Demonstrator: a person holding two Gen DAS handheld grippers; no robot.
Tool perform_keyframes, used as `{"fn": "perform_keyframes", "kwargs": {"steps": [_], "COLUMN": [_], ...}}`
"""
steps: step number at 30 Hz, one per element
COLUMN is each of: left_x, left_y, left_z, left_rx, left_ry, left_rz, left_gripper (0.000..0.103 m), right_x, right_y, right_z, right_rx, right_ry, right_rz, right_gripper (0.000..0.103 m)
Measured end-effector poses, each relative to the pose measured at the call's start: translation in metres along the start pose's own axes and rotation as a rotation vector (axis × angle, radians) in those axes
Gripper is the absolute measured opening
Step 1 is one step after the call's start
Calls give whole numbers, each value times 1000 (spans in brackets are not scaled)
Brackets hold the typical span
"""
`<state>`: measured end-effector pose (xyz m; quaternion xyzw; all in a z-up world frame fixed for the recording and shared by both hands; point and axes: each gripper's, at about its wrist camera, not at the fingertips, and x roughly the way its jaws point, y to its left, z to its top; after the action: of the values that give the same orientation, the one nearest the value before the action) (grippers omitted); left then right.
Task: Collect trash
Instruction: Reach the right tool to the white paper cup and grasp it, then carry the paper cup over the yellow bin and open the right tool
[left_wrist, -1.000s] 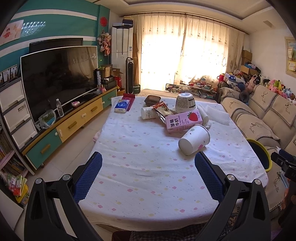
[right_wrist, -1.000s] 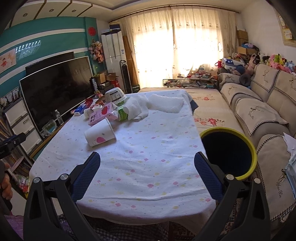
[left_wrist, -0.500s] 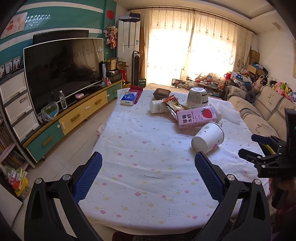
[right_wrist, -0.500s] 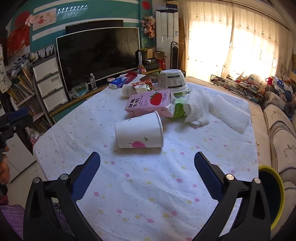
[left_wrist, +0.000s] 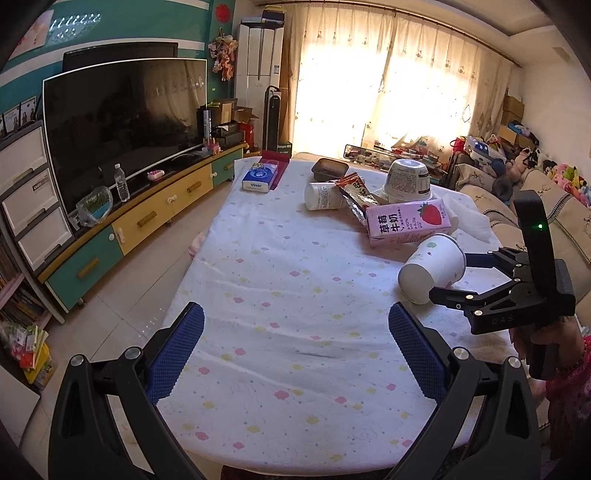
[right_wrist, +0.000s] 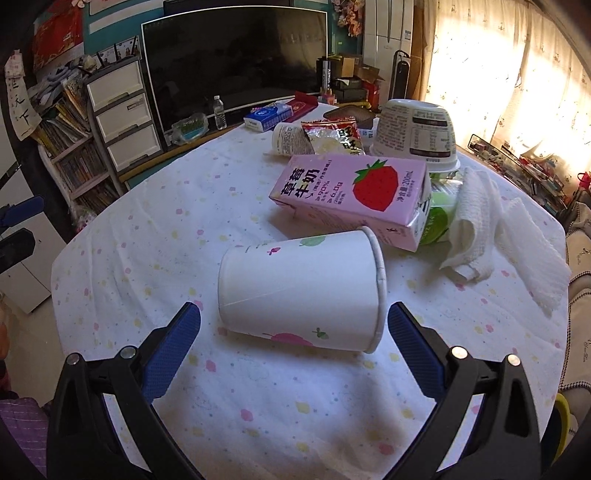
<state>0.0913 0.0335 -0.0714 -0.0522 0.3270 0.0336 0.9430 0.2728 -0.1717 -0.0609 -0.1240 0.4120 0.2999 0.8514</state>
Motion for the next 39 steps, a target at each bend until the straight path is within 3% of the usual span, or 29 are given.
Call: {"fn": "perform_keyframes", "kwargs": {"steps": [6,7,8,16,21,26,31,35,39], "left_x": [11,13,14,19,21,23,25,27,32], "left_y": [0,0,1,0,-6,-16,-30,-46,-62], "left_z": [-1,-1,-1,-3,-4,-6,-8,-7,-3], "left_rx": [2,2,0,2,16,33,62,93,121], "left_ry": [21,23,24,35,35,45,49,52,58], "left_rz": [-3,-3,-5,-15,-26,-43,-64,-77,-91], "left_gripper": [99,99,99,99,99,99,99,99,99], "right_x": [7,8,9,-24,-61,-110,-151,-158,-144], "right_y": [0,-1,-1,1,-10,-56,-128,-183,-222], "right_z": [4,5,6,-7,-32,-70,-118,-161,-196], "right_rx": [20,28,40,59,110,266,496,666,777], "right_ry": [-9,-8,-4,-35,-77,-155,-208,-167,-98], "right_rz": [-22,-22,-14,-2,-25,-129,-313,-457,-530], "right_gripper": [95,84,80,80,80,80,80,80,80]}}
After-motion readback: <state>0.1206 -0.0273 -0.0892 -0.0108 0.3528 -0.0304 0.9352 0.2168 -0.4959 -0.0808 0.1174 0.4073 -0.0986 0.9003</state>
